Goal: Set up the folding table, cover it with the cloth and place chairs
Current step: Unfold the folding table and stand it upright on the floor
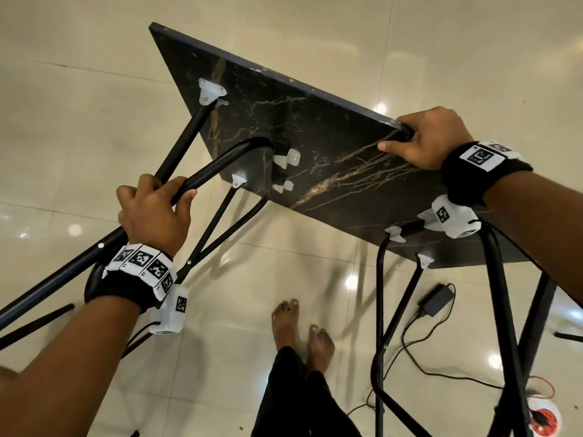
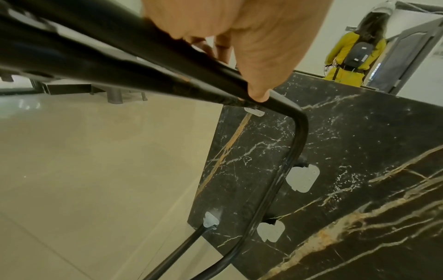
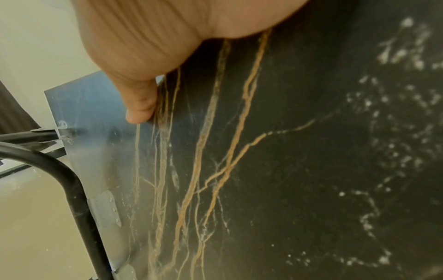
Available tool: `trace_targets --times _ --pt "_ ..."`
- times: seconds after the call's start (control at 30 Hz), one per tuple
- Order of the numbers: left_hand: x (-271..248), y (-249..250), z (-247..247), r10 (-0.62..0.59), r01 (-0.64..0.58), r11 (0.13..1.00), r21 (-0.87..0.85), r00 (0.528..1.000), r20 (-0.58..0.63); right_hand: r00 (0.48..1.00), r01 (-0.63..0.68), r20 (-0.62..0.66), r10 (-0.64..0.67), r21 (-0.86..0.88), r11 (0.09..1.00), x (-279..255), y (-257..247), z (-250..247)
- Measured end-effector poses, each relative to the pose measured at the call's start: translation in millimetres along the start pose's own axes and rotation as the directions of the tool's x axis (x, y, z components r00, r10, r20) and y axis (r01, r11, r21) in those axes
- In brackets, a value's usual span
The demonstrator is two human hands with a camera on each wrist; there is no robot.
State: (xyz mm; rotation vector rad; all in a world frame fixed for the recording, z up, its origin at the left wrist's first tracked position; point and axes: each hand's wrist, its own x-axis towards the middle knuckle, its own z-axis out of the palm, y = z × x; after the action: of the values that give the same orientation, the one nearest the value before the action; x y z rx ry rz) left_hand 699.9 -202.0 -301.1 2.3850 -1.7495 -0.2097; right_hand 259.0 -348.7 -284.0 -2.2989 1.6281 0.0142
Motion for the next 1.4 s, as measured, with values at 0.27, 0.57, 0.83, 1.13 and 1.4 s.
trace_targets --times 0.27,0.57,0.83,1.13,1.4 --pt "19 -6 0 -0.051 0.052 0.999 0.012 0.996 -0.074 1.000 -0.011 0.016 0.011 0.005 1.000 2 1 -1" --pt "1 11 12 0.066 -0.063 0.997 0.049 0.997 -0.045 1.000 -0.021 0.003 0.021 -0.007 1.000 1 -1 -1" --pt "3 19 16 0.067 -0.066 0.998 0.023 0.997 -0.028 0.997 -0.082 0.010 0.082 -0.021 0.996 -4 -4 0" --pt "8 50 21 0.011 -0.012 0.997 0.073 1.000 0.018 0.989 -0.149 -0.019 0.149 -0.024 0.988 -5 -8 -1" --pt "17 60 18 0.006 -0.013 0.997 0.081 0.996 0.085 0.983 -0.181 -0.028 0.180 -0.025 0.983 -1 -6 -1"
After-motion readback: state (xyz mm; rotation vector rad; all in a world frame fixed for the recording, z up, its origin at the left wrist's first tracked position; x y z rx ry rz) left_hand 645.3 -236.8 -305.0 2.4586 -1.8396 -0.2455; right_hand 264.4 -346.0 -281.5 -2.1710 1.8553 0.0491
